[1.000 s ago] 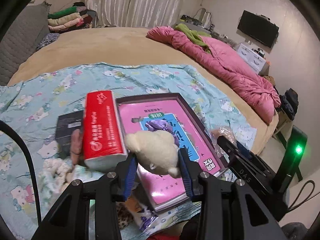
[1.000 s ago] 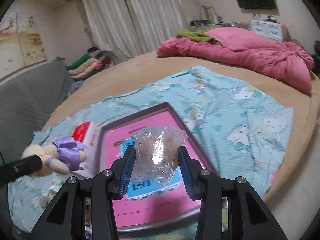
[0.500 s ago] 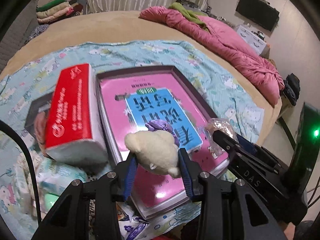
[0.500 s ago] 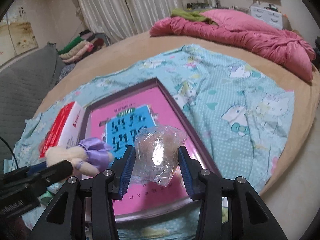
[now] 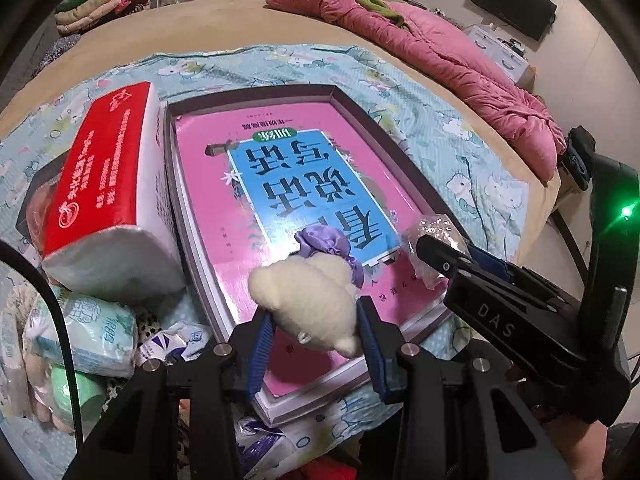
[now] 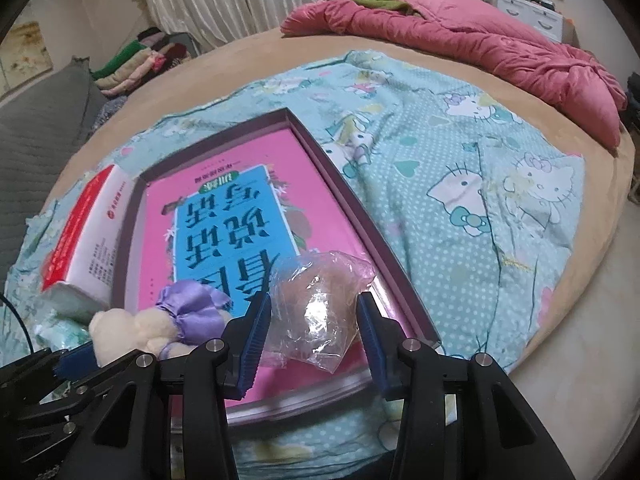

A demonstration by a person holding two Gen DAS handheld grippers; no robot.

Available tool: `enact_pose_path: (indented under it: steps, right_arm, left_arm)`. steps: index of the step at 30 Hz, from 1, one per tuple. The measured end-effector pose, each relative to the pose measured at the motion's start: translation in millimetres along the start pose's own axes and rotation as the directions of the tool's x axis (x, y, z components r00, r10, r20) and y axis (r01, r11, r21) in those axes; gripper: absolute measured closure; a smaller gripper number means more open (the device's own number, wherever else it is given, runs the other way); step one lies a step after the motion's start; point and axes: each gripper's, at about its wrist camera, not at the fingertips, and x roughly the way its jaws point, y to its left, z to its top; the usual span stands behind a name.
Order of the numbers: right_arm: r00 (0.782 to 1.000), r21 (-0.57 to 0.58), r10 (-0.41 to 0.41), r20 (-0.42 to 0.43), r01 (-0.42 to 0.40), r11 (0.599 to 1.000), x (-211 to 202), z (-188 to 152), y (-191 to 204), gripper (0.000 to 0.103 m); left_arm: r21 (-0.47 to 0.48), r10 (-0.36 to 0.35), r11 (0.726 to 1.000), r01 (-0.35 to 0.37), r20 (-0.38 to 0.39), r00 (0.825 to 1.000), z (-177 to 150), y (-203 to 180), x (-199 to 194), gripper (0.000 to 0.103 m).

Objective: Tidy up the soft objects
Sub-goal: 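Lower the bear onto the pink book with left tool while right tool sets the bag down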

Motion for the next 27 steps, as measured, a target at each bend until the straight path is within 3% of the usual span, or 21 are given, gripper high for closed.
enact_pose_path:
  steps: [14,17,22,27]
  right_arm:
    - [1.0,0.003,-0.004,0.014,0.004,1.0,-1.4,-0.2,-0.6,0.052]
    - [0.999,0.016,0.001,0.042,-0.002,1.0,-6.6,0.9,-1.9,0.047]
    - [0.994,0.03,0.01,0.11,-0.014,0.999,-19.7,4.2,-2.6,0.041]
    - [0.988,0.031,0.014,0.154,-0.019,0.999,-29.7,5.8,-1.4,0.041]
  left_arm:
    - [-0.008,-0.03,1.0,0.029,-0.04,0.999,-5.0,2.4,5.7,0.059]
    - [-0.021,-0.037,0.999,0.036,-0.04,0.999,-4.8,6.1,5.1,0.057]
    - [-0.035,-0.054,0.998,0.053,-0.031,0.998,-4.8,10.7,0.1,0.043]
    - [-0.034,-0.054,0.998,0.054,-0.019,0.998,-5.5,13.0,-9.7,0.041]
